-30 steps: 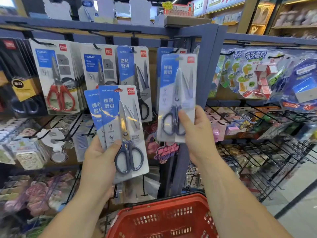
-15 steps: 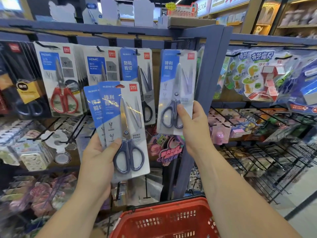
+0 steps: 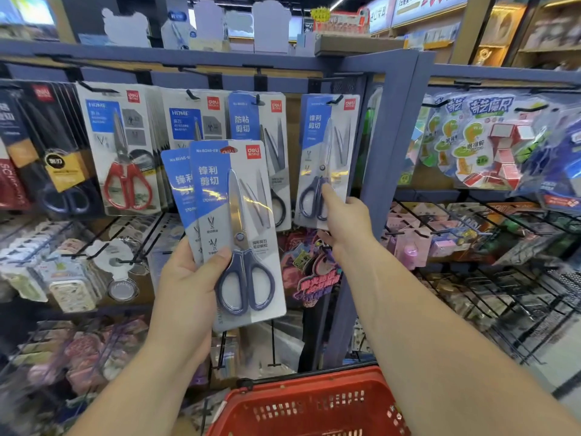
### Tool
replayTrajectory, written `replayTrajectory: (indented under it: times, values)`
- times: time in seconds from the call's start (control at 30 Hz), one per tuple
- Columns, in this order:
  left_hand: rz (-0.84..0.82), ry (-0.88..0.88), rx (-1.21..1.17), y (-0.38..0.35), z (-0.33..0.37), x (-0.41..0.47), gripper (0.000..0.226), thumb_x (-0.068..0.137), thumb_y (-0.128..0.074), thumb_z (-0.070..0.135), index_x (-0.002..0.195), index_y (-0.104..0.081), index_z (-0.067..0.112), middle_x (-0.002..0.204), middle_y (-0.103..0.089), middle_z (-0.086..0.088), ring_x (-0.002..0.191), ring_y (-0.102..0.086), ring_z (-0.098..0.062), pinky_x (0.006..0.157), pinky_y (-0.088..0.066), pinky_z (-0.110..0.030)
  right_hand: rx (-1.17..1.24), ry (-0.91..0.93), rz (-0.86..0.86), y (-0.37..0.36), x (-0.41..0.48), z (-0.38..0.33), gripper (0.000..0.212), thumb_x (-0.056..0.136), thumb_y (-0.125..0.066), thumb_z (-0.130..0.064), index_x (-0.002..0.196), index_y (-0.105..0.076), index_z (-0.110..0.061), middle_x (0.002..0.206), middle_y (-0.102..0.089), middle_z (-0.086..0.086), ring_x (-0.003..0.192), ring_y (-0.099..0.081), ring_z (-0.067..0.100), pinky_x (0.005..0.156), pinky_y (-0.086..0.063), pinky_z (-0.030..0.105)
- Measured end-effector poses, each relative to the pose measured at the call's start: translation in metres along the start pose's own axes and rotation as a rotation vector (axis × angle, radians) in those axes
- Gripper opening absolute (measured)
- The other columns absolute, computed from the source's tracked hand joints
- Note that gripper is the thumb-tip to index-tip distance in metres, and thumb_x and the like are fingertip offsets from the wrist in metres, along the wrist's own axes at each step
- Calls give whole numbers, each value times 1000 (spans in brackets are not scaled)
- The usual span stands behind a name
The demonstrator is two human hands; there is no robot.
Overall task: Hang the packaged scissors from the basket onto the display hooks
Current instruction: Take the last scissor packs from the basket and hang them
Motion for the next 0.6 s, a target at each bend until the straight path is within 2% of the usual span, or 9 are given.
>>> replayTrajectory:
  times: [0.07, 0.13, 0.2, 0.27, 0.33, 0.4, 0.47, 0.53, 0.6]
  values:
    - [-8, 0, -15, 1, 1, -4, 35, 105, -52, 2, 124, -68, 27, 113, -80, 5, 93, -77, -11, 71, -61, -25, -73, -40, 15, 3, -2, 11, 59, 97, -64, -52, 137, -54, -10, 125, -60, 6, 93, -62, 22, 98, -56, 59]
    - [-16, 15, -55, 1, -1, -8, 35, 104, -51, 2, 125, -68, 24, 112, -80, 4, 92, -77, -11, 70, -62, -25, -77, -90, 10, 9, -13, 22, 58, 98, -63, -53, 134, -53, -9, 117, -59, 6, 106, -65, 31, 95, -59, 57]
    - [-17, 41, -87, 1, -4, -11, 33, 103, -51, 1, 125, -67, 20, 111, -80, 2, 91, -77, -13, 69, -62, -25, 30, -176, -30, 13, -36, 32, 57, 99, -63, -52, 141, -48, -16, 117, -58, 5, 103, -67, 26, 87, -63, 50]
    - [-4, 67, -85, 2, -9, -13, 31, 103, -51, 1, 125, -67, 18, 110, -80, 0, 88, -77, -13, 67, -62, -26, 140, -209, -169, 11, -68, 36, 40, 101, -60, -52, 129, -55, -23, 125, -61, 3, 106, -69, 22, 88, -63, 46]
    - [2, 102, -72, 0, -16, -15, 30, 103, -53, 2, 124, -68, 17, 113, -80, -5, 89, -77, -19, 71, -63, -33, 109, -152, -389, 3, -103, 40, 26, 100, -61, -48, 119, -63, -30, 121, -71, -1, 107, -72, 20, 92, -62, 41]
    - [-18, 138, -68, -6, -21, -17, 30, 102, -54, 2, 122, -71, 18, 116, -79, -11, 97, -77, -30, 84, -61, -45, -4, -76, -559, -3, -131, 49, 28, 96, -73, -30, 123, -68, -27, 115, -77, -4, 105, -75, 16, 88, -62, 35]
    - [-42, 161, -56, -14, -25, -21, 30, 102, -55, 0, 121, -71, 17, 116, -79, -13, 102, -76, -35, 90, -59, -50, -95, -51, -579, 1, -140, 61, 31, 91, -79, -22, 120, -68, -27, 107, -79, -2, 93, -76, 16, 70, -61, 30]
    - [-50, 173, -63, -18, -27, -24, 29, 101, -56, -1, 120, -70, 15, 113, -79, -13, 96, -77, -31, 81, -64, -45, -144, -78, -526, 12, -138, 67, 27, 91, -79, -30, 115, -67, -28, 100, -77, 2, 75, -72, 15, 51, -53, 30]
    - [-68, 212, -106, -22, -31, -28, 26, 101, -56, 3, 120, -70, 14, 111, -80, -14, 89, -78, -27, 72, -66, -38, -136, -103, -475, 23, -132, 73, 22, 95, -75, -32, 112, -66, -22, 94, -76, 3, 68, -66, 16, 47, -47, 29]
Point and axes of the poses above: each hand's wrist, its own x-axis towards the middle knuckle, its own y-axis out of the back of the hand, z = x × y, the point moved 6 cm from there along x, towards the middle knuckle
